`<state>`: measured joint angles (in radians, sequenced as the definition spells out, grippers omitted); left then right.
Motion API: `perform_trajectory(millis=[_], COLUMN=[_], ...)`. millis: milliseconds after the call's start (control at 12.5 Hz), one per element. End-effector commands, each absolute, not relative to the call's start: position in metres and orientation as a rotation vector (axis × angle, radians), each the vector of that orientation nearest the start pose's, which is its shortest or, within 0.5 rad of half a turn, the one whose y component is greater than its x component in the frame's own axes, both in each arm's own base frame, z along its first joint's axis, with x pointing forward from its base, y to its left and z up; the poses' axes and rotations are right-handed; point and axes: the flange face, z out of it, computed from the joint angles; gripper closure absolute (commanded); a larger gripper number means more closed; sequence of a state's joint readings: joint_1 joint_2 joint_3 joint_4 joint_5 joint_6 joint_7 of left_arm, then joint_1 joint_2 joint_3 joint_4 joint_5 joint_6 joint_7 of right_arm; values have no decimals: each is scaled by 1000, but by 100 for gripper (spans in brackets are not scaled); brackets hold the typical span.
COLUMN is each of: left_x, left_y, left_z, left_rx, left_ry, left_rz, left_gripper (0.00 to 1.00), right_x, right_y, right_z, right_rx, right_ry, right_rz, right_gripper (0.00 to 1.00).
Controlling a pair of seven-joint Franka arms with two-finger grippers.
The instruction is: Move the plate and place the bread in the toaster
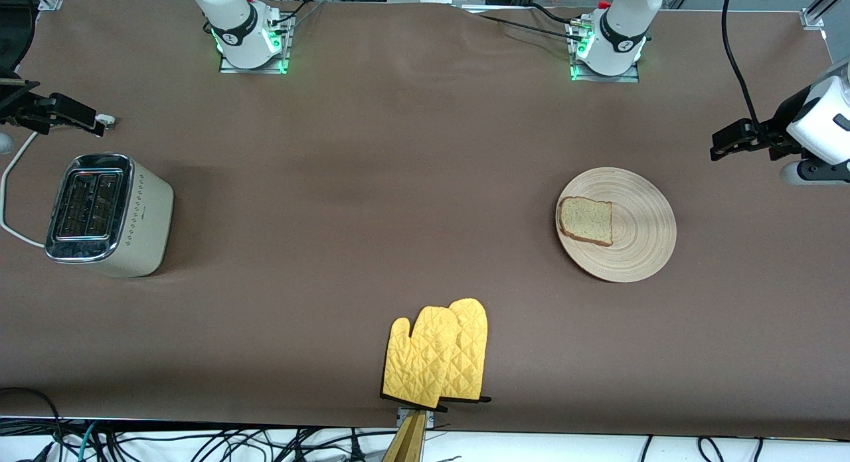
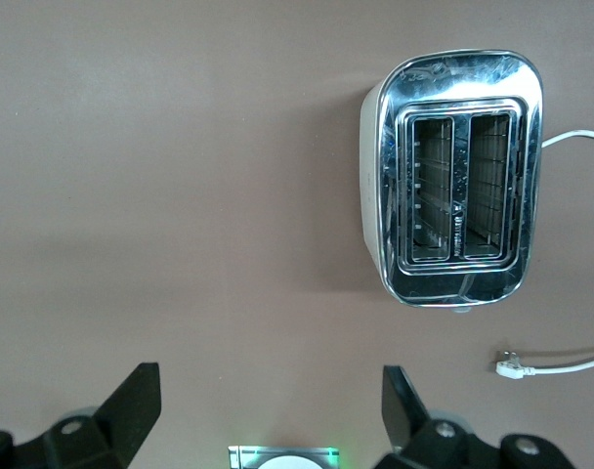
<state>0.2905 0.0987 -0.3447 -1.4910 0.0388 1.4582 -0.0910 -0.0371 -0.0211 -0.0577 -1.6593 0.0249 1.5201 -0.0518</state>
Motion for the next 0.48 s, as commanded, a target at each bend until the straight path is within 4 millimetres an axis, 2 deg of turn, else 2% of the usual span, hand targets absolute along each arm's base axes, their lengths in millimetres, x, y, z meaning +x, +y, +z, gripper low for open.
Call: perform_trajectory(millis=[0,239,399], left_x=[571,579,575], left_y=[-31,-42,-36], left_z=[605,594,594], left_rx=[-3121,-3128,-3122], left_ry=[-10,22,34], left_rz=[168,168,188], left_gripper=[0,0,0], right_x=[537,537,537], right_y=[-49,-49,-49], right_z=[597,597,597], right_rx=[-3092,-3090,-3090], right_ry=[52,54,54], right_rz=[180,180,180], right_gripper=[0,0,0])
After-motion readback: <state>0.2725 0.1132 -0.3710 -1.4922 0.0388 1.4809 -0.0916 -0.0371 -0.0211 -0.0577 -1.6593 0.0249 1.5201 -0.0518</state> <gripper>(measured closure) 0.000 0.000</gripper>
